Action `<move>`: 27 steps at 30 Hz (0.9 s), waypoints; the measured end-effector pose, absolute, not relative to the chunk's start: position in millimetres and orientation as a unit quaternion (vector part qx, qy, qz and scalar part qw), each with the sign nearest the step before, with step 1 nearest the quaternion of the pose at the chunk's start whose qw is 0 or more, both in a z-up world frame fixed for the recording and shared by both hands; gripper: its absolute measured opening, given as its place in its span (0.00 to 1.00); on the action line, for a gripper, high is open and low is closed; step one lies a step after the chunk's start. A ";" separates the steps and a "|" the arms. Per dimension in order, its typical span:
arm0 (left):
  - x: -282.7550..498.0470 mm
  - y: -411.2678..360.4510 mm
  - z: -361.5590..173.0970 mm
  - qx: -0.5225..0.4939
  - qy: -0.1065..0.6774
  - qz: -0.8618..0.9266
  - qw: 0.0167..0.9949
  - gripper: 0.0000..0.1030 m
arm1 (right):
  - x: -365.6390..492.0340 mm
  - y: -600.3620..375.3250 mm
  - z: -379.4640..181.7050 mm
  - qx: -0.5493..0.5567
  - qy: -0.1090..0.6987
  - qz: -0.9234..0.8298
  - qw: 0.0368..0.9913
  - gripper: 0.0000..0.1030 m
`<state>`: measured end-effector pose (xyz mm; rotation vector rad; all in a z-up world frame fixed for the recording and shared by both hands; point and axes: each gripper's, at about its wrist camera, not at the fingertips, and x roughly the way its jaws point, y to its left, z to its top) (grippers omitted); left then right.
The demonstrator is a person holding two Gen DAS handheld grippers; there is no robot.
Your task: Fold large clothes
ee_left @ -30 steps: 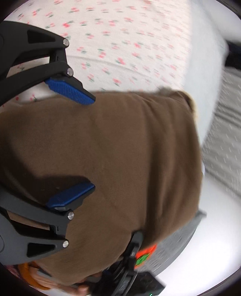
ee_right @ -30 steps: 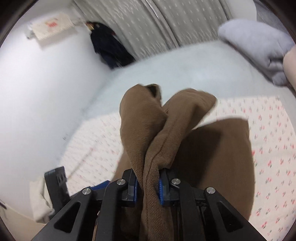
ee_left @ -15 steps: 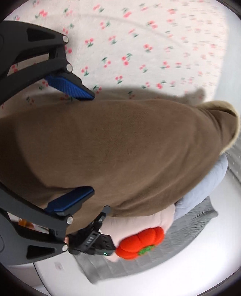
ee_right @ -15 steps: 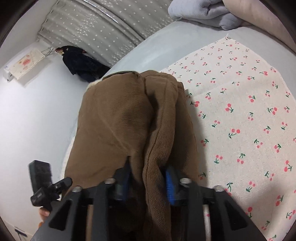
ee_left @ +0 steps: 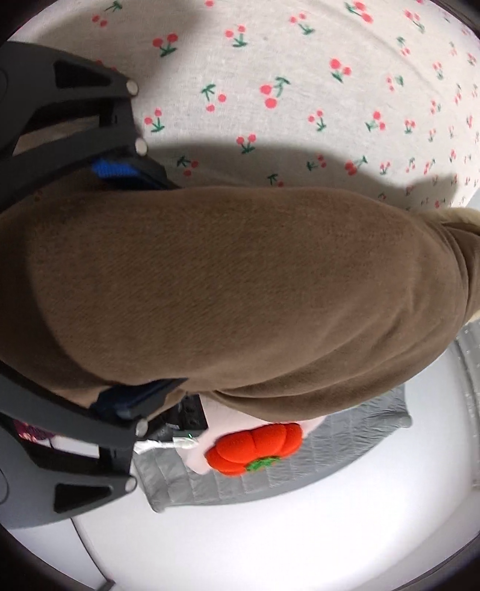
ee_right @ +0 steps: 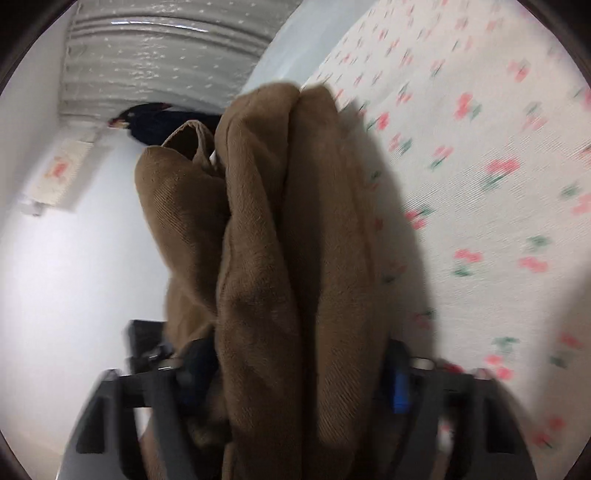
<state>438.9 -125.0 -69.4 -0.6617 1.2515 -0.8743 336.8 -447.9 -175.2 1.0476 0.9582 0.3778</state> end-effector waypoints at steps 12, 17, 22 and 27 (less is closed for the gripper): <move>385.1 -91.2 -41.1 -0.287 0.561 -0.371 0.682 0.64 | 279.7 -401.8 -146.8 0.484 0.407 0.204 0.748 0.35; 334.0 -48.0 -23.2 -0.262 0.583 -0.358 0.681 0.64 | 230.9 -358.4 -142.9 0.479 0.432 0.220 0.732 0.35; 283.6 -5.0 -13.9 -0.252 0.596 -0.349 0.678 0.64 | 195.4 -318.6 -137.8 0.463 0.453 0.231 0.726 0.35; 256.0 18.6 -43.3 -0.237 0.597 -0.331 0.691 0.70 | 180.7 -302.8 -151.4 0.438 0.474 0.211 0.735 0.38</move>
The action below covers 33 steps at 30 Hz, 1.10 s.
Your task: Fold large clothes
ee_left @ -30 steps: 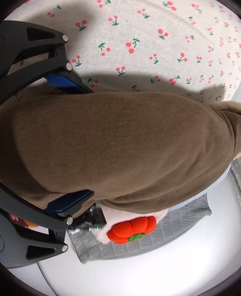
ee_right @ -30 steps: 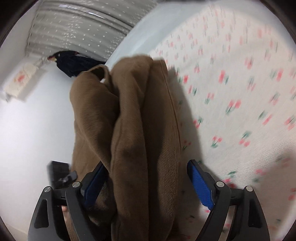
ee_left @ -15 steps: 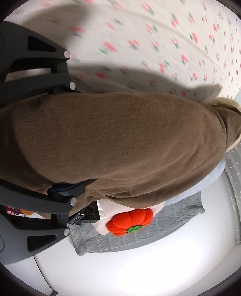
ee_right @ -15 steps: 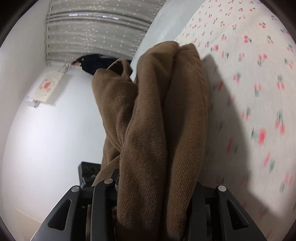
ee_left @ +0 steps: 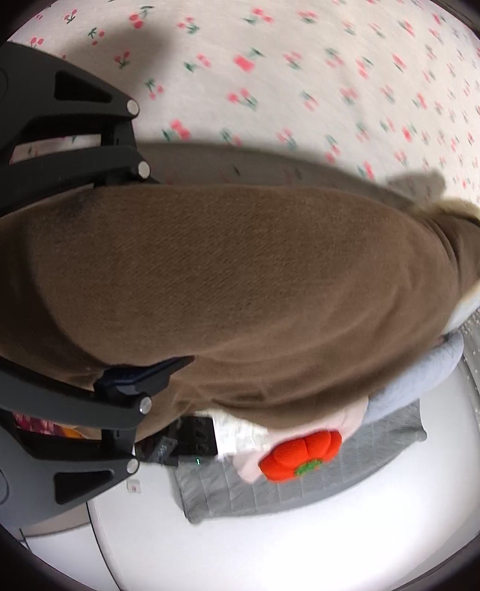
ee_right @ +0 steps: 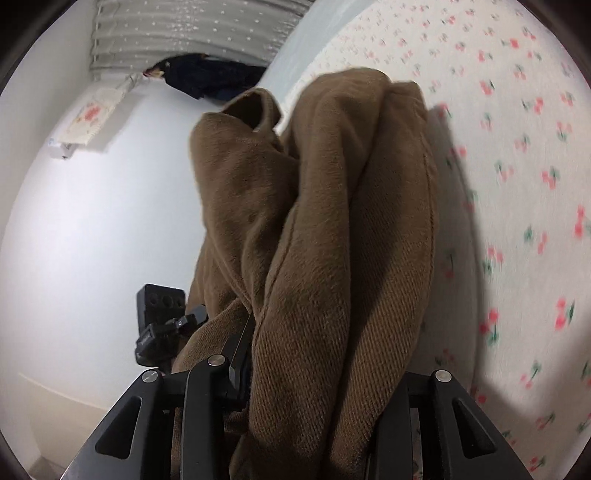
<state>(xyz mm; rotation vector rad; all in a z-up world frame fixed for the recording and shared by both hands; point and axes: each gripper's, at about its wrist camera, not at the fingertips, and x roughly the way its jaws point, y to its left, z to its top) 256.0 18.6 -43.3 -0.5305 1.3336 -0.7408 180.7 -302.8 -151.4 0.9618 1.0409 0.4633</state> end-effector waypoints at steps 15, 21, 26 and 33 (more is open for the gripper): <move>208.1 3.3 31.5 -0.039 0.462 -0.220 0.858 0.85 | 177.8 -297.8 -54.4 0.268 0.472 0.101 0.834 0.63; 189.1 -19.0 47.6 -0.001 0.416 -0.291 0.861 0.85 | 169.2 -285.4 -8.2 0.205 0.401 0.066 0.890 0.63; 176.5 -46.7 39.5 0.019 0.408 -0.344 0.845 0.83 | 203.1 -258.3 -7.1 0.208 0.407 0.137 0.879 0.63; 182.6 -70.8 41.2 0.032 0.403 -0.387 0.829 0.65 | 254.4 -224.9 -33.8 0.185 0.442 0.128 0.869 0.16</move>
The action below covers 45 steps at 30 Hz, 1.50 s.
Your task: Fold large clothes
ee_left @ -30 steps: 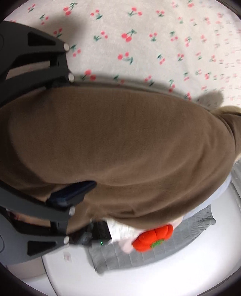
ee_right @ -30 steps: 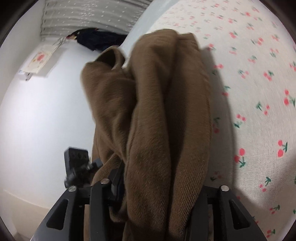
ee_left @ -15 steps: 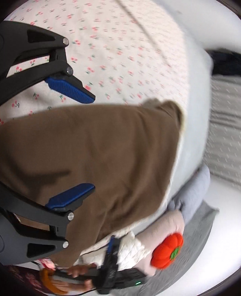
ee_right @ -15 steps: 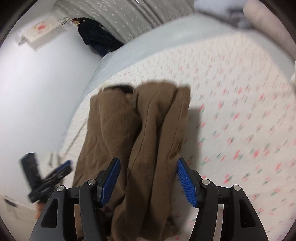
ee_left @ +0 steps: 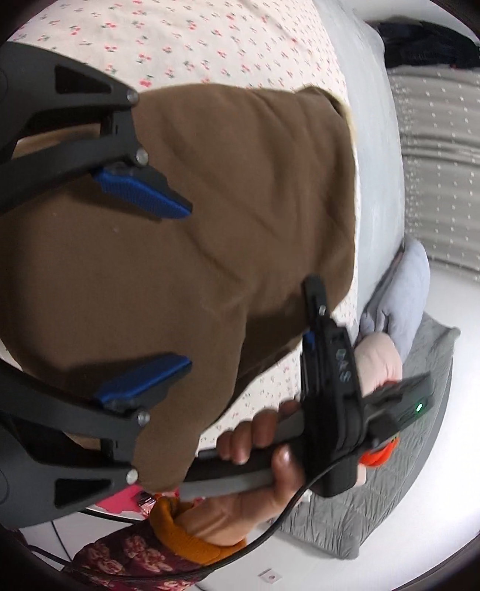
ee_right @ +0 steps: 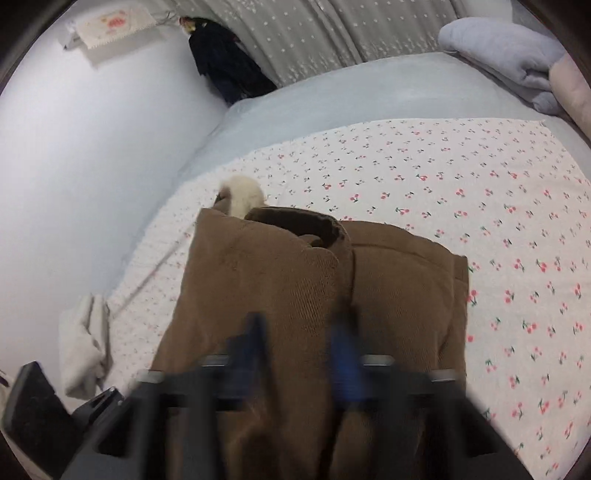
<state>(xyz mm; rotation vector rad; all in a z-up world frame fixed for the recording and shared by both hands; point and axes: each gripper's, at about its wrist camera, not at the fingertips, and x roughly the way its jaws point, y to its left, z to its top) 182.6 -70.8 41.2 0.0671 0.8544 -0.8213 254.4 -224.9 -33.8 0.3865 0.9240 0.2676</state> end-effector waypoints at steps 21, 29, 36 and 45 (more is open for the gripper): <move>166.9 -150.1 -19.4 0.035 0.421 -0.526 0.738 0.37 | 183.3 -325.7 -69.1 0.262 0.370 0.081 0.888 0.41; 149.9 -142.7 -20.2 0.050 0.397 -0.531 0.747 0.37 | 179.8 -276.8 -38.9 0.115 0.345 0.076 0.929 0.21; 129.0 -140.0 -24.8 0.075 0.356 -0.540 0.759 0.37 | 220.0 -279.3 -105.7 0.127 0.445 0.038 0.886 0.10; 135.7 -140.6 -16.2 0.067 0.358 -0.526 0.769 0.37 | 199.0 -287.7 -83.8 0.173 0.425 0.039 0.888 0.15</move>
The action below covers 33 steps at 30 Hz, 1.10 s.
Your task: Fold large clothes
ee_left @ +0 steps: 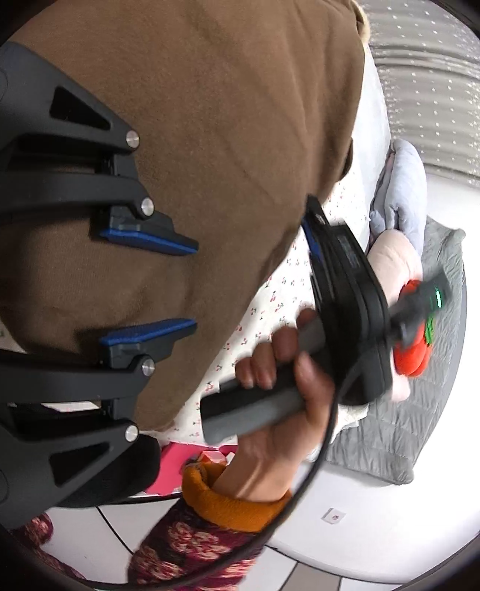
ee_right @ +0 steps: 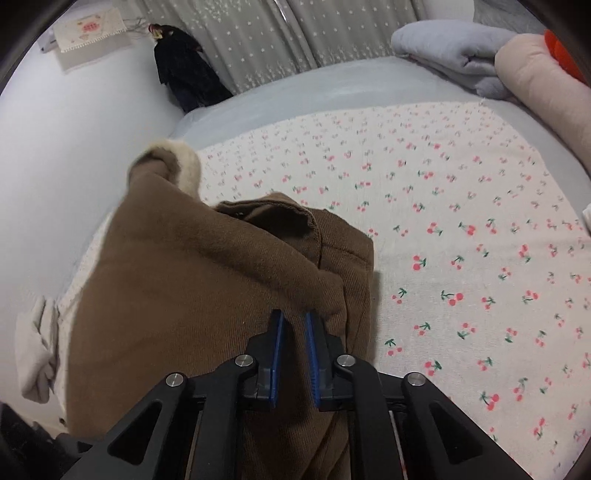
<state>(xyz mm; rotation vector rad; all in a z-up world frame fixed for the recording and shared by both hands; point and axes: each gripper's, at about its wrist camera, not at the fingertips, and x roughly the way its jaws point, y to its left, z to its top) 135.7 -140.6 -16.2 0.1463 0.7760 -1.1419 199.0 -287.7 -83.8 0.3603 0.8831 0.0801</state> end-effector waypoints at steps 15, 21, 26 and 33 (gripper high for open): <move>125.6 -67.2 35.2 0.054 0.340 -0.430 0.835 0.59 | 81.2 -234.5 -51.4 0.096 0.387 0.108 0.911 0.22; 130.2 -52.1 16.5 0.054 0.359 -0.387 0.847 0.60 | 65.9 -204.4 -44.2 0.058 0.367 0.114 0.921 0.30; 122.0 -59.5 3.1 0.064 0.348 -0.390 0.850 0.63 | 77.4 -199.7 -84.1 0.028 0.431 0.069 0.900 0.33; 115.6 -66.1 -6.7 0.091 0.343 -0.376 0.856 0.63 | 88.8 -225.6 -121.3 0.120 0.446 0.061 0.885 0.40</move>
